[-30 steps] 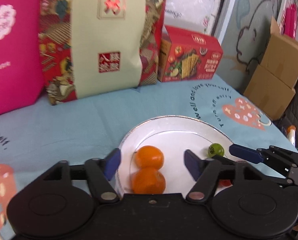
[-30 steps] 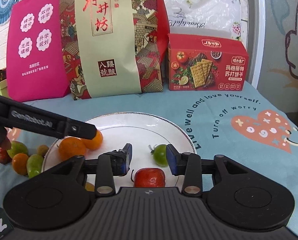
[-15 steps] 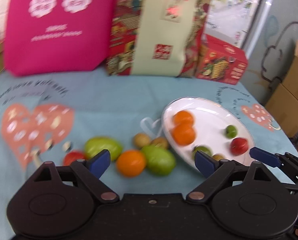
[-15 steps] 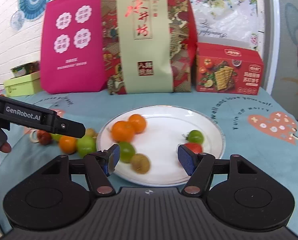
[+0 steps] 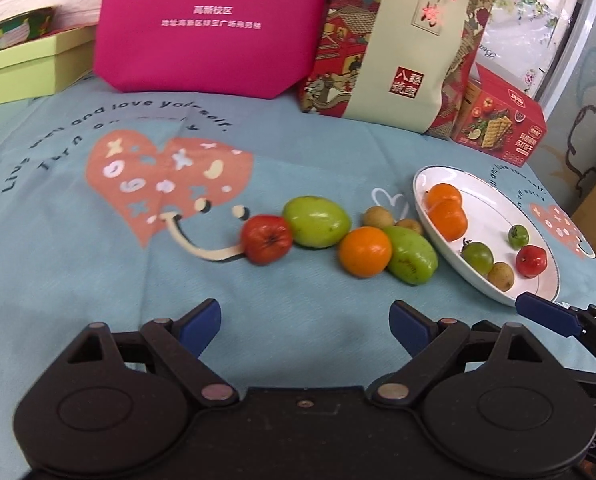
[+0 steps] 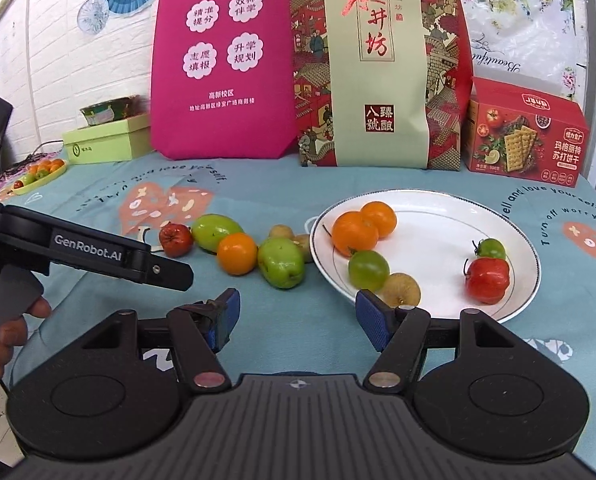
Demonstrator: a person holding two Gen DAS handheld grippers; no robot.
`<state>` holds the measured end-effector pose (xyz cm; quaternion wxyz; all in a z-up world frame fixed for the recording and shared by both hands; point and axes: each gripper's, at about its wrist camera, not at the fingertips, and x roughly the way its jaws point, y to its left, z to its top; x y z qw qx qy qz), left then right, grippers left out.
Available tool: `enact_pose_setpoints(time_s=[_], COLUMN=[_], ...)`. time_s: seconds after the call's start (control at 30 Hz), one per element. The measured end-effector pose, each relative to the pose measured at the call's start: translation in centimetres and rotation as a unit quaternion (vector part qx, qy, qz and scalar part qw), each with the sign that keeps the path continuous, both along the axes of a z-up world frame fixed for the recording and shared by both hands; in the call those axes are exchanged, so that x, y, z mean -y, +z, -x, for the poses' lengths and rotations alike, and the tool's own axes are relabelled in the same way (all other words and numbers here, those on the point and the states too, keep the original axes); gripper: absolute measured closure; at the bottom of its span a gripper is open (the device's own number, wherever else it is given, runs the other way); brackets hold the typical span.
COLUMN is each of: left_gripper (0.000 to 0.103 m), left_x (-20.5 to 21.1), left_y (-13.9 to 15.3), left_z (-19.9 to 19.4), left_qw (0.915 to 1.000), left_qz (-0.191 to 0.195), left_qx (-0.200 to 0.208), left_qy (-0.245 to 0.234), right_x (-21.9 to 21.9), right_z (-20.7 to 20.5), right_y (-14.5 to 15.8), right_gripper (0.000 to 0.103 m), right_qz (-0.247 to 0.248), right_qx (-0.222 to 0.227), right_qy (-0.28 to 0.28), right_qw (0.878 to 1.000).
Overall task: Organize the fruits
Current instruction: 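Grasp the red tomato with the left tool while the right tool grasps a green jujube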
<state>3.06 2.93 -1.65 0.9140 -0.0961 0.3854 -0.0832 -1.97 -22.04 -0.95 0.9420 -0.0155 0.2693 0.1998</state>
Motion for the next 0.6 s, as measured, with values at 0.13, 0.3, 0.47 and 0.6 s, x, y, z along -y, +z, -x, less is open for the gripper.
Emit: enact_pose_setpoints(time_s=[0.13, 0.3, 0.47, 0.6], left_gripper=[0.0, 0.0, 0.0, 0.0], left_x=[-0.6, -1.5, -2.1, -2.4], left_y=[0.0, -0.1, -0.3, -0.4], left_z=[0.4, 0.4, 0.3, 0.0], left_qw=[1.0, 0.9999, 0.9999, 0.9999], left_qz=[0.003, 0.01, 0.012, 0.009], left_qx=[0.005, 0.006, 0.006, 0.007], left_qy=[0.002, 0.006, 0.006, 0.006], right_x=[-0.6, -1.5, -2.7, -3.8], right_z=[-0.1, -0.8, -2.1, -3.1], right_y=[-0.3, -0.8, -1.3, -1.6], right_gripper=[0.008, 0.015, 0.015, 0.016], right_qz=[-0.005, -0.008, 0.012, 0.023], right_qx=[-0.012, -0.026, -0.025, -0.025], right_qy=[0.014, 0.022, 0.007, 0.002], right_qw=[1.0, 0.999, 1.0, 0.999])
